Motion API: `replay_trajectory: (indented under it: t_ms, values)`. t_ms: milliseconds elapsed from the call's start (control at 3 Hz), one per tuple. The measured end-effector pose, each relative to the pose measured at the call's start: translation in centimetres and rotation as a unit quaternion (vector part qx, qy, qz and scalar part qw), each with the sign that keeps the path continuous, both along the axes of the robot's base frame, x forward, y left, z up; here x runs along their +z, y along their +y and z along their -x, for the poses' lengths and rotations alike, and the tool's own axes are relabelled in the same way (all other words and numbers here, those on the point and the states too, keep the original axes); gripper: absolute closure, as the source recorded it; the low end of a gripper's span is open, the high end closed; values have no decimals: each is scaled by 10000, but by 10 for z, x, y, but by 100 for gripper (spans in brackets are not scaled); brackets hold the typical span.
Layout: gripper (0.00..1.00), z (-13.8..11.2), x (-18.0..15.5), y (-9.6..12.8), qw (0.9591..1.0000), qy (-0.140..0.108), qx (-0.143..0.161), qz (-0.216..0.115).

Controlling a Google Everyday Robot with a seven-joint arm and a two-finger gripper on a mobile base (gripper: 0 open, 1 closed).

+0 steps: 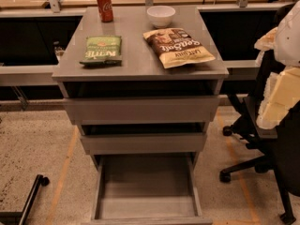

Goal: Place brown chip bag into bottom drawer

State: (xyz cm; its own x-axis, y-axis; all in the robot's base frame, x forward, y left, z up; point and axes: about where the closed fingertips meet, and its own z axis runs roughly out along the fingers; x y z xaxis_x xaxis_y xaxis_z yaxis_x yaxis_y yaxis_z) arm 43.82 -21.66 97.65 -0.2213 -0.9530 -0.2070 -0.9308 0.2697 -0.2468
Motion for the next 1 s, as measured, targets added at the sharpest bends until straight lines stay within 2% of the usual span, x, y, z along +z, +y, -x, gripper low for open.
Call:
replay_trajectory:
  t_ms: [333, 667, 1000]
  values:
    - [0, 0, 0, 0, 10000, -1, 0, -1]
    - [0, -29, -3, 6, 9990, -168, -142, -393]
    - [0, -95, -13, 12, 9903, -460, -661, -1129]
